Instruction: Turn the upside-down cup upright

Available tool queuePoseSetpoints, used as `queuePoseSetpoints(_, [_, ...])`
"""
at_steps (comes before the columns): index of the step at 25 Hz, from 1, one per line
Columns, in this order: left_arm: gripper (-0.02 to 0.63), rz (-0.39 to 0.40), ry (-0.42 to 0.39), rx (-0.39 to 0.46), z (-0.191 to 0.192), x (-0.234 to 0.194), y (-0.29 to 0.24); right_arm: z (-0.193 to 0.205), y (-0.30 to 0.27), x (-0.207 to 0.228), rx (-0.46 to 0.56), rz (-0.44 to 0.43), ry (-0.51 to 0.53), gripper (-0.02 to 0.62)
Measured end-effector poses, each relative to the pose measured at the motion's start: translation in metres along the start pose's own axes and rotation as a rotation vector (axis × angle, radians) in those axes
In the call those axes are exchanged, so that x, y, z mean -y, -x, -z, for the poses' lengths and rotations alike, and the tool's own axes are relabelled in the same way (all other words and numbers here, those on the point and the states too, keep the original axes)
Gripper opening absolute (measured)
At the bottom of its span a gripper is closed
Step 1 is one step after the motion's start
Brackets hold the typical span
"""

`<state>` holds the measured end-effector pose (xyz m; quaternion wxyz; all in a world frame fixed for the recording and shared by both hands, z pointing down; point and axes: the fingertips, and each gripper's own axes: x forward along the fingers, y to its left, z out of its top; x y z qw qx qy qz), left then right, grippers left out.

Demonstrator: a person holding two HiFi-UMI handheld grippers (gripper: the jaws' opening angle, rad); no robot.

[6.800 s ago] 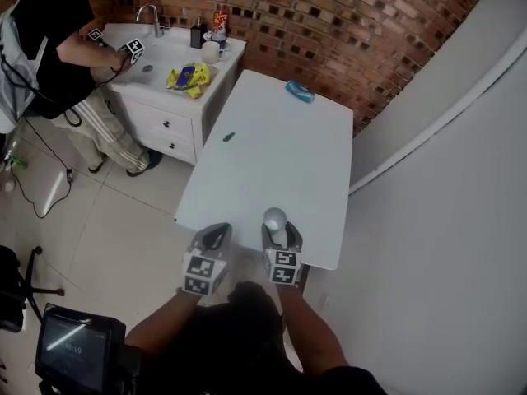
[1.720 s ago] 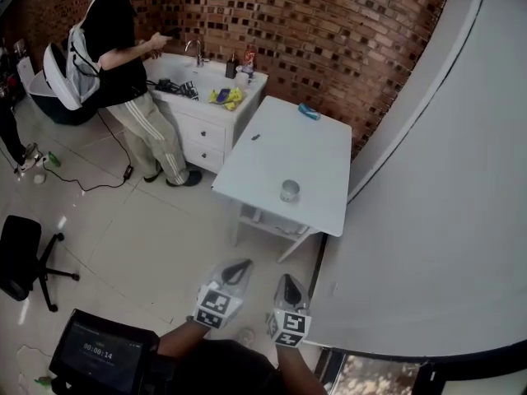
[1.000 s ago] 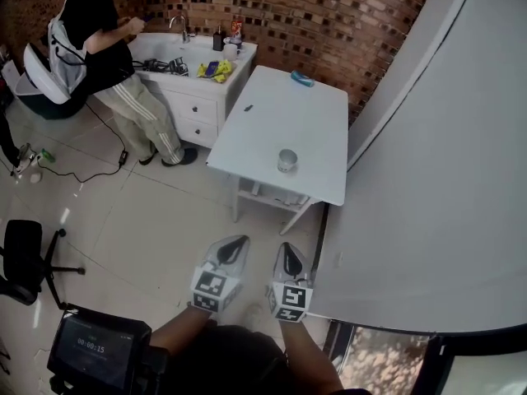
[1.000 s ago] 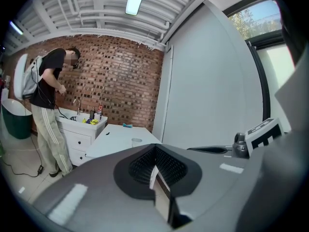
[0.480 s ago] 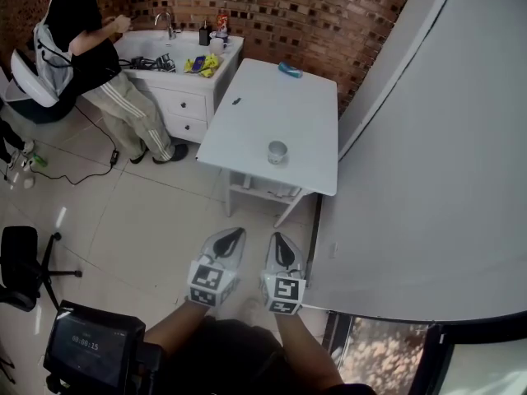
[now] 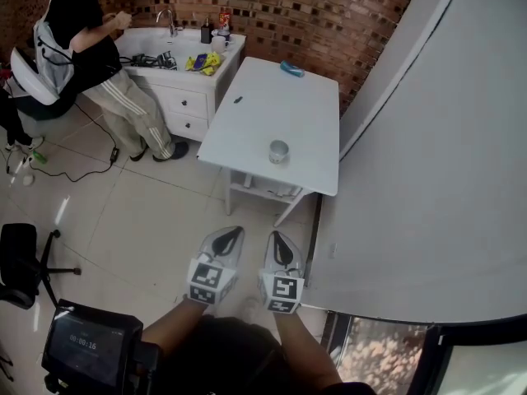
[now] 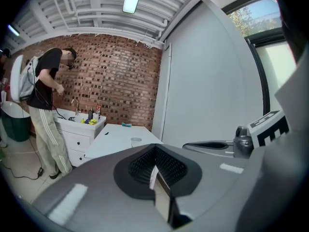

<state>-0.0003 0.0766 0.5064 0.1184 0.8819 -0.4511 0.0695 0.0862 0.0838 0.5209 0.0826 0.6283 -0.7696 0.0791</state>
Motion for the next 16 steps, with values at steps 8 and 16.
queuePoseSetpoints(8, [0.000, 0.016, 0.001, -0.001, -0.0003, 0.0040, 0.0008, 0.0017, 0.0021, 0.0007, -0.005, 0.007, -0.001, 0.012])
queuePoseSetpoints(16, [0.002, 0.003, -0.039, 0.008, -0.0063, -0.0015, 0.0000, -0.0039, -0.0002, -0.0005, 0.000, 0.017, 0.016, 0.012])
